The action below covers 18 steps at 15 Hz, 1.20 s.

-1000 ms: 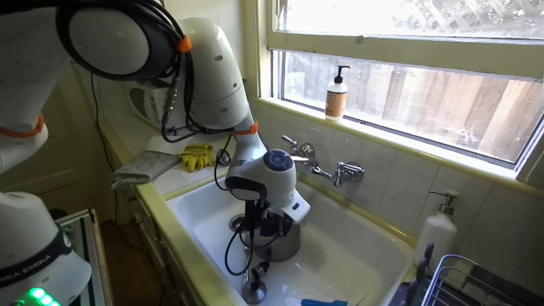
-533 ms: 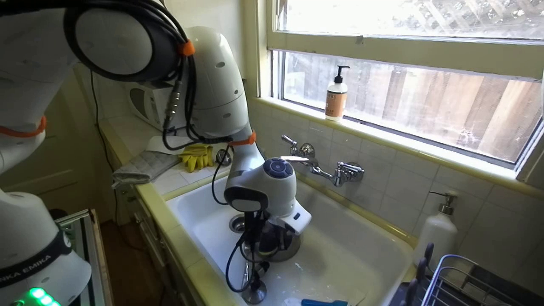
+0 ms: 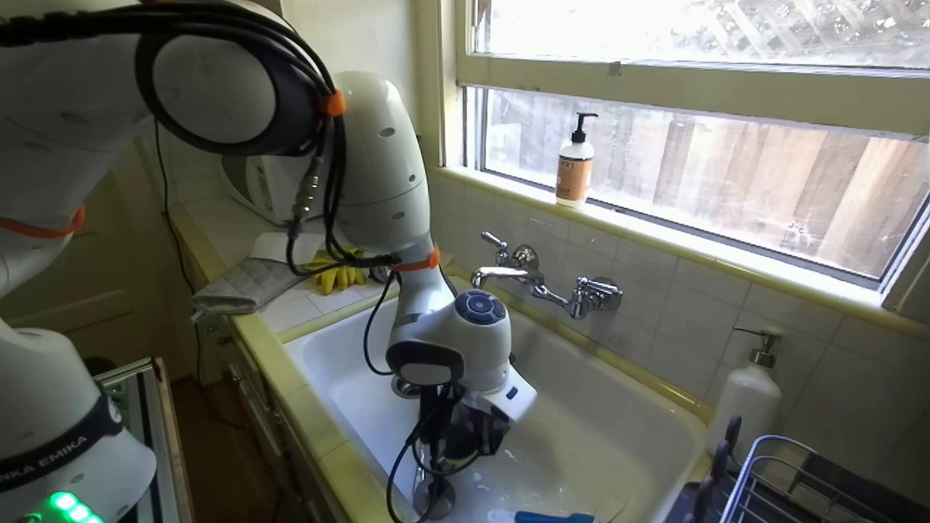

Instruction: Use the sponge to scrub the teapot

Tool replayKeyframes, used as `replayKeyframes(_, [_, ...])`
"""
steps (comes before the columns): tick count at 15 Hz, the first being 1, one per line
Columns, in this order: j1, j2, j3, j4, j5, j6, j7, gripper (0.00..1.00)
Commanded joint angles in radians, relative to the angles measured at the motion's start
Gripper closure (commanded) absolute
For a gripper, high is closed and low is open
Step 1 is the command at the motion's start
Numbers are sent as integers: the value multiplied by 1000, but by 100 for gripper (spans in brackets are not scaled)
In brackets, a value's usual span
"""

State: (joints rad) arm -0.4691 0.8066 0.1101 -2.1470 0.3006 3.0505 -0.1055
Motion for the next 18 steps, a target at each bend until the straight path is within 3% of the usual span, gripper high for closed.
replayKeyframes(1, [-30, 28, 33, 49, 24, 9, 85, 96])
replayKeyframes(6, [-89, 41, 99, 106, 84, 18, 154, 96])
replayKeyframes(10, [-95, 36, 121, 107, 94, 14, 152, 96])
replayKeyframes(13, [-127, 5, 155, 75, 87, -10, 122, 96])
replayKeyframes(18, [-148, -106, 151, -19, 71, -6, 85, 96])
